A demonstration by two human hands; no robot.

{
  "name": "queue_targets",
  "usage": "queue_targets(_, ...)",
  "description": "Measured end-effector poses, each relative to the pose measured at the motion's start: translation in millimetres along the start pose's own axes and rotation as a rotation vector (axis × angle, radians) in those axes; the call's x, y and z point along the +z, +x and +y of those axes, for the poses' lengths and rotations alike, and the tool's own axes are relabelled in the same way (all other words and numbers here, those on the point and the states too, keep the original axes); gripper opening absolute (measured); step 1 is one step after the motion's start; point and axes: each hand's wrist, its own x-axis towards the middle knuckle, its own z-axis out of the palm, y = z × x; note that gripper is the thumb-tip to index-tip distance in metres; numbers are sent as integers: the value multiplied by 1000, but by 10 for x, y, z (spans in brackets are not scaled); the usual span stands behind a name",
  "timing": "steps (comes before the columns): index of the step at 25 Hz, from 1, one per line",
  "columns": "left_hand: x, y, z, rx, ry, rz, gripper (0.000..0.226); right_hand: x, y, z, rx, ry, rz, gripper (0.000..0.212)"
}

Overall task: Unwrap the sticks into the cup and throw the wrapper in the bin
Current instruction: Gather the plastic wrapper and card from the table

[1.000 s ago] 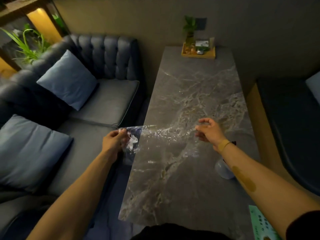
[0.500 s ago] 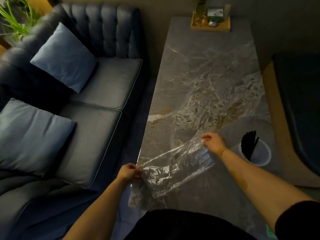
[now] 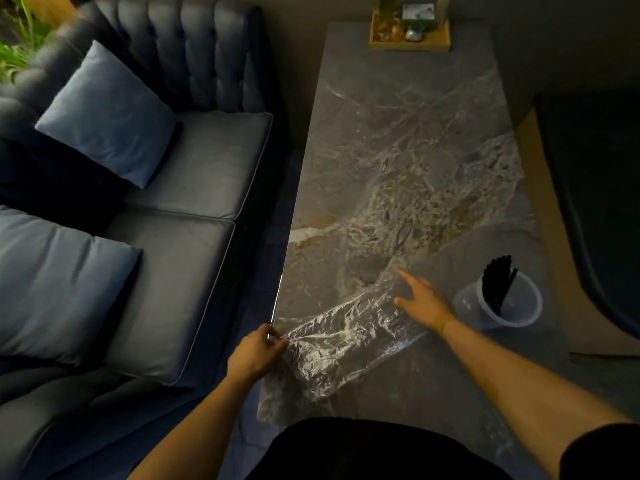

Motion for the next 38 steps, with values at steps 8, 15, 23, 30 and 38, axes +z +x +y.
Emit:
queue_targets(8, -181, 147, 669, 545, 450, 95, 46, -34, -720, 243, -117, -268, 122, 40)
queue_targets(15, 79, 172, 1820, 791, 482, -126, 51, -381, -1305, 866, 23, -140, 175, 38)
queue_targets(23, 471, -302, 2648, 888, 210, -101, 78, -965, -1425, 1446, -39, -112, 433, 40)
queue_targets(30, 744, -552, 3110, 827, 59, 33, 112, -1215, -1096, 1409, -200, -88, 227, 107)
queue_targets(38, 833, -450, 3415, 721, 92, 30, 111, -1335, -515, 1152, -197, -109, 67, 118)
